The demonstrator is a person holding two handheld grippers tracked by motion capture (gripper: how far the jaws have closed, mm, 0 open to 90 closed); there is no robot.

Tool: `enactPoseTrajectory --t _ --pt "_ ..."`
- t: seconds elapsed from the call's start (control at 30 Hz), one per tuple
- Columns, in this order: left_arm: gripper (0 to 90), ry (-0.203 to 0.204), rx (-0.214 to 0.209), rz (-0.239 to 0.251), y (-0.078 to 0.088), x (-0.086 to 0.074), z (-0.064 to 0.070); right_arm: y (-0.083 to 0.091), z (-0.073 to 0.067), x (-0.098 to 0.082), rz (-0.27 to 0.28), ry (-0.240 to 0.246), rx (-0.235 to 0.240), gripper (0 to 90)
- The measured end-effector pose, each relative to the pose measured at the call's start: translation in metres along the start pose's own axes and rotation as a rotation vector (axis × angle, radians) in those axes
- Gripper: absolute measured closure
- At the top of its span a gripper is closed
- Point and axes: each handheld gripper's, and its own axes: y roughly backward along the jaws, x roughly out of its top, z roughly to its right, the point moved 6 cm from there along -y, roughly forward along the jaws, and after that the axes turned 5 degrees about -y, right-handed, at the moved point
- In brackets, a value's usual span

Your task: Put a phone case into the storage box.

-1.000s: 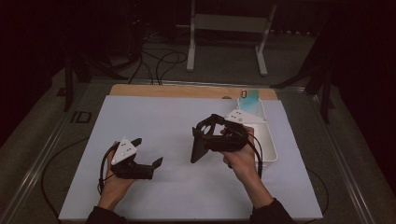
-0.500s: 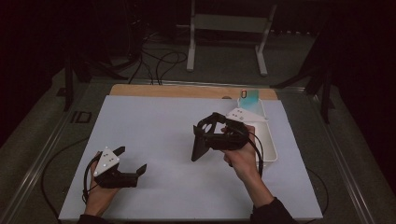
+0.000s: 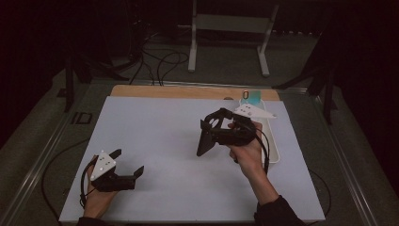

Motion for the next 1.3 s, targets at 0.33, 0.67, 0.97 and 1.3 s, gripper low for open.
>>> enactPoseTrajectory --t 0.33,0.67,0.97,1.3 --pt "0.0 0.013 0.020 0.024 0.004 0.002 -0.003 0.002 0.016 0.019 0.029 0.014 -0.050 13.5" --pt "0.0 0.010 0.008 0.027 0.004 0.002 0.000 0.000 0.037 0.030 0.055 0.009 -0.114 13.5" --pt "0.0 0.007 0.004 0.027 0.003 0.002 0.002 -0.001 0.050 0.034 0.057 0.008 -0.149 13.5" --pt "0.0 0.007 0.000 0.030 0.004 0.003 0.003 -0.002 0.061 0.039 0.058 0.014 -0.182 13.6"
